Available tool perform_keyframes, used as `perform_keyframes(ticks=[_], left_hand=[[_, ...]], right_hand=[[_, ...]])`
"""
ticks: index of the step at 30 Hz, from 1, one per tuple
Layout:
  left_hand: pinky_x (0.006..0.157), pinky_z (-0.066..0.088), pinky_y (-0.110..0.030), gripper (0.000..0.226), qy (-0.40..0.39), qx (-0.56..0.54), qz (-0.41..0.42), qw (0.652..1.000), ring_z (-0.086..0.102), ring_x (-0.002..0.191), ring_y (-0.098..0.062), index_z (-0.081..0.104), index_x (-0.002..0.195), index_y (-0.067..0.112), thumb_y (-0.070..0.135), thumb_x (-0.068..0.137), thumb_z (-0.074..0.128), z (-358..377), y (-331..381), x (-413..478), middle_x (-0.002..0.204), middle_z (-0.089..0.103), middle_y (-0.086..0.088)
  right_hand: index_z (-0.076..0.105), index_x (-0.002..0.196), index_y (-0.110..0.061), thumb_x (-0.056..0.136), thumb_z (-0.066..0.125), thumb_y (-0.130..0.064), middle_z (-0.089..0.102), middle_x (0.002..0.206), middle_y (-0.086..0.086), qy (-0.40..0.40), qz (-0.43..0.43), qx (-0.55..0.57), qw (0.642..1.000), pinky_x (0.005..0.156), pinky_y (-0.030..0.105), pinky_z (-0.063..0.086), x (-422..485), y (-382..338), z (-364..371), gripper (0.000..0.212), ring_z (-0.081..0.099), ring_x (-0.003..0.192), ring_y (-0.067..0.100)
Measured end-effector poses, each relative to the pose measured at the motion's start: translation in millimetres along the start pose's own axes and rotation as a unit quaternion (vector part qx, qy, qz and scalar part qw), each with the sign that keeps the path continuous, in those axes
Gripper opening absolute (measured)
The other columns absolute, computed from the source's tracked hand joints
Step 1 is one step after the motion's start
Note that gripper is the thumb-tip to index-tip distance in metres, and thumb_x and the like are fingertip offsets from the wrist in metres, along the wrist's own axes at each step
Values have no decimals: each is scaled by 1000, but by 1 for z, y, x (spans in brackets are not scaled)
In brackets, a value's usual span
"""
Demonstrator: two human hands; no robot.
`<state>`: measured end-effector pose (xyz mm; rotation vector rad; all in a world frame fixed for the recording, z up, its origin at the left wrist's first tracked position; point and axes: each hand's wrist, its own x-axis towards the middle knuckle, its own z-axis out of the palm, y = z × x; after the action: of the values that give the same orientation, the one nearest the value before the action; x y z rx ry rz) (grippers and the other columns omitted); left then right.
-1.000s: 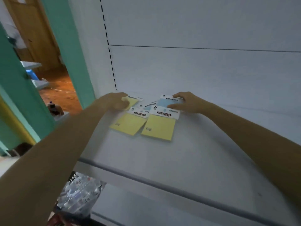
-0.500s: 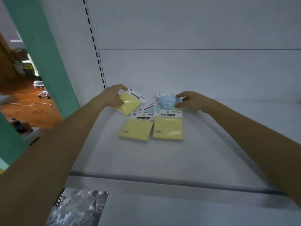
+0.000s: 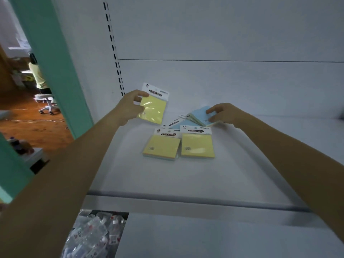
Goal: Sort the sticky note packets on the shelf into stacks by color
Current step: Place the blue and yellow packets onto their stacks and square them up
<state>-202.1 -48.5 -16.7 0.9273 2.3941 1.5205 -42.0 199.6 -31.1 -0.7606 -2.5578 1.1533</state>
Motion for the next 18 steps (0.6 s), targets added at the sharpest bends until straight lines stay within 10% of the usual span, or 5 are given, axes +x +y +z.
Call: perform_keyframes(ticks=[3,7,18], left_hand=[[58,40,-20,46,30,-37,36,998,50,85,-21,53,121,17,-8,83,50,15,4,-2,109,42,-4],[62,44,-18,46,20,-87,62,994,51,102,-25,52,122,15,-11,84,49,44,16,-4,118,46,-10],[54,48,-6,45,-63,-124,137,981,51,97,-20,54,119,11,-13,81,48,144,76,-22,107,47,-3]], right_hand=[[65,110,-10,72,64,6,52,128,14,84,-14,-1,996,78,21,38,-6,4,-3,41,46,97,18],[61,115,-8,77,52,13,49,107,9,109,-18,55,992,51,6,43,-29,7,-17,44,46,91,20],[54,124,-14,81,55,1,50,115,6,91,25,-60,994,82,25,39,-124,60,-88,46,49,95,18]])
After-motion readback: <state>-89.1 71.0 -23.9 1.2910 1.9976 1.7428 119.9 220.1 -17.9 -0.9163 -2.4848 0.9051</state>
